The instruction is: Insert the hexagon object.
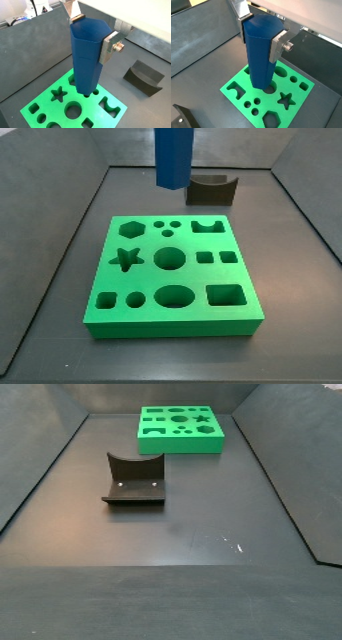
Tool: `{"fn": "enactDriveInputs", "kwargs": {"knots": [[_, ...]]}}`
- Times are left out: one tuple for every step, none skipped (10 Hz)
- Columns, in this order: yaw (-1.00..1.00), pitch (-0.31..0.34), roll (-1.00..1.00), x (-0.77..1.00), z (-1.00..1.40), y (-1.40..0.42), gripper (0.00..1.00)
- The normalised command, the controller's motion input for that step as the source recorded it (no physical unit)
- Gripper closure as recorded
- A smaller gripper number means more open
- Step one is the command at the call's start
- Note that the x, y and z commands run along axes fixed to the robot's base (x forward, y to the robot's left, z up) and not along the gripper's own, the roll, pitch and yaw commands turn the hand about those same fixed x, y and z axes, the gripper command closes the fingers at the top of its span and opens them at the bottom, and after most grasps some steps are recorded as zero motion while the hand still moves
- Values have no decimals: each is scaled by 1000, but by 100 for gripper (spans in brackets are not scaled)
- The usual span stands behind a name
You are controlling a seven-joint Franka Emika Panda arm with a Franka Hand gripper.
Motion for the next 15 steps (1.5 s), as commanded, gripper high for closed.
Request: {"fn": "enactDriveInputs", "kwargs": {"knots": [[0,0,6,0,0,0,100],[0,6,0,0,0,0,100],[0,-70,36,-14,-80,0,100],[0,0,60,43,-134,0,100],[0,0,30,-9,0,0,100],[0,0,-7,0,0,0,100],[0,0,-24,0,0,0,100],[0,-79,-26,-174,0,-11,100],[3,-203,-46,-689,-437,0,100],[0,-147,-154,-1000,-580,6,100],[0,-170,-87,-1000,-746,94,100],[0,-194,-70,-1000,-780,166,100],[0,-176,-107,-1000,-789,269,100],[0,-149,-186,-1000,-603,386,100],[0,-54,-214,-649,-157,323,100]]}}
